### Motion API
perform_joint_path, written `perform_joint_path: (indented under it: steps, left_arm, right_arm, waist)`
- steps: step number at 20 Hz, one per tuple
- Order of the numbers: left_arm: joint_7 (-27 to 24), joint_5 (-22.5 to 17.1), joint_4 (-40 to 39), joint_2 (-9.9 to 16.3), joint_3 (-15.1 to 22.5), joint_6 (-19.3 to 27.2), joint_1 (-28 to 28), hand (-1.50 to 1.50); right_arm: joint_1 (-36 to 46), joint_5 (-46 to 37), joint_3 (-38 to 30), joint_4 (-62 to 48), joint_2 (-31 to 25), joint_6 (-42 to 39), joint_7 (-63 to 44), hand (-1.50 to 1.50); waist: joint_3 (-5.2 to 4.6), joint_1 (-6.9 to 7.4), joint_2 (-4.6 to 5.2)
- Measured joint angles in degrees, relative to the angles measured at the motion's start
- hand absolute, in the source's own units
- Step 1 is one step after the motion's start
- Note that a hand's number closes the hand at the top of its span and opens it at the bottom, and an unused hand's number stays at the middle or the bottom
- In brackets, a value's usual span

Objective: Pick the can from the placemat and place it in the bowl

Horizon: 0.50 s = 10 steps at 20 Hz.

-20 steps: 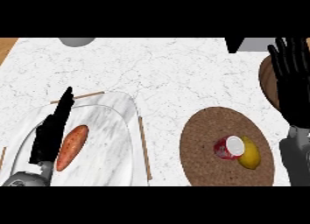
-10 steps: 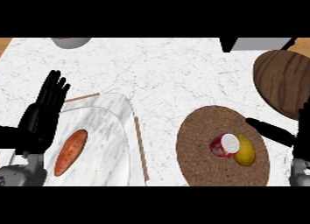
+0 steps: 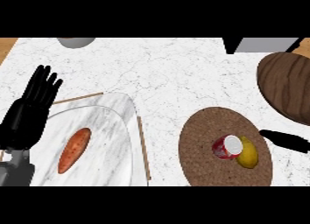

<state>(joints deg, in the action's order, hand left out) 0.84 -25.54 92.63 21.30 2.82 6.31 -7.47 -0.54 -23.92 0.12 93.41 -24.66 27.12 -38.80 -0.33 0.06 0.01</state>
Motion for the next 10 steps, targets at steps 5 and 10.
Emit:
perform_joint_path:
  steps: [5, 10]
  left_arm:
    - [-0.8, -0.3, -0.7, -0.4, 0.1, -1.0, -0.1, 0.00]
    - [-0.8, -0.2, -0.8, -0.5, 0.1, -1.3, -0.4, 0.00]
  right_arm:
    - [1.5, 5.8, 5.4, 0.4, -4.8, -18.3, -12.4, -1.50]
    - [6.5, 17.0, 7.5, 2.3, -7.7, -32.9, -22.4, -1.50]
  waist:
    - [-0.12, 1.25, 0.23]
    - [0.00, 1.48, 0.14]
